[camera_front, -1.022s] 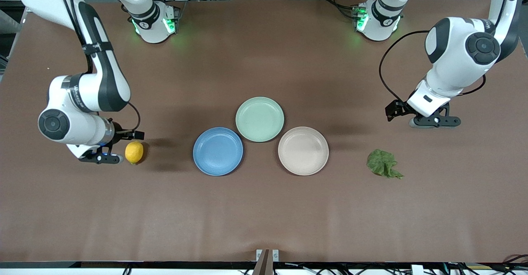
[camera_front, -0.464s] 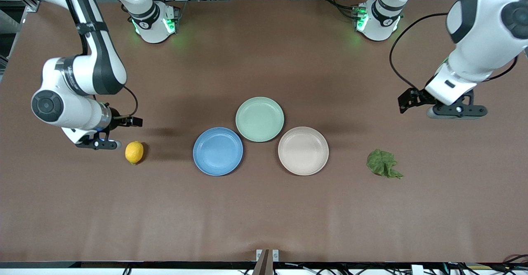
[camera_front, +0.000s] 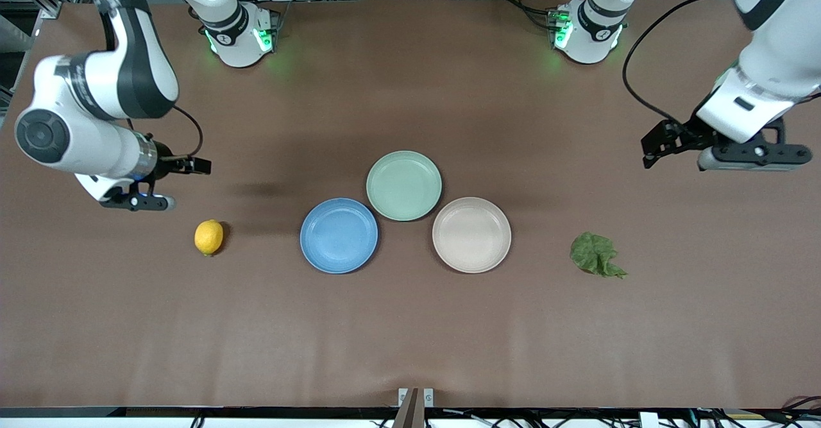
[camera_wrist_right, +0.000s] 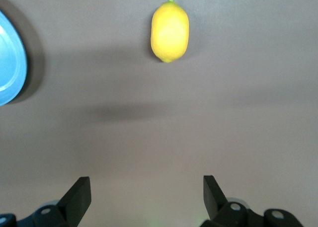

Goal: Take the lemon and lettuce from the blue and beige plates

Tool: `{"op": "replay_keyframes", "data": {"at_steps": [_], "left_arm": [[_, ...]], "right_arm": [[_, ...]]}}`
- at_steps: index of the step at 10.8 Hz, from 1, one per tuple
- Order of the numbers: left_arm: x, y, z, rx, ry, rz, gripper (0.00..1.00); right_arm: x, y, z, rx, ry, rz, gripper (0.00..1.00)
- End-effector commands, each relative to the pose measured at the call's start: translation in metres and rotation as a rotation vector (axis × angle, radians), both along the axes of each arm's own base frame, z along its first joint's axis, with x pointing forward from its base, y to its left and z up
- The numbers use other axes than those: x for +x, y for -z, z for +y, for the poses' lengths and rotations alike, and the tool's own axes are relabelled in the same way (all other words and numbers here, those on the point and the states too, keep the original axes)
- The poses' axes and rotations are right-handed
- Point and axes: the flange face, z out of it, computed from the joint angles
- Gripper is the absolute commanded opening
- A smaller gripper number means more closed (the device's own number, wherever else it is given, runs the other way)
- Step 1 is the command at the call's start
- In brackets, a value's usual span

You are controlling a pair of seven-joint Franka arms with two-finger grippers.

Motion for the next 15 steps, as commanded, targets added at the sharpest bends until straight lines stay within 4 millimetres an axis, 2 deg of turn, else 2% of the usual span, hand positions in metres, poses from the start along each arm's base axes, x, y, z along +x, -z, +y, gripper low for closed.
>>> {"op": "replay_keyframes", "data": {"at_steps": [1,4,6,9,13,15], "left_arm": [[-0.001,-0.022,0.0,-0.003,0.013,0.019,1.0],[-0.017,-0.054,0.003,0.011,0.015,0.102,1.0],[-0.02,-0.069,0.005,0.011,0.014,0.105,1.0],[-0.021,-0.075,0.008,0.011,0.009,0.124,1.0],[-0.021,-0.077,0.01,0.01,0.003,0.121,1.0],[-0.02,-0.077,0.012,0.008,0.0,0.119,1.0]], "right_arm": [[-0.019,-0.034,-0.002,-0.008,0.001,0.0,1.0],[-0.029,-0.074,-0.005,-0.006,0.002,0.02,1.0],[-0.031,-0.109,-0.004,-0.004,0.0,0.019,1.0],[-0.025,-0.163,-0.009,-0.001,0.009,-0.033,1.0],[-0.018,-0.211,-0.01,0.005,0.015,-0.137,1.0],[-0.015,-0.229,-0.01,0.008,0.012,-0.176,1.0]]}}
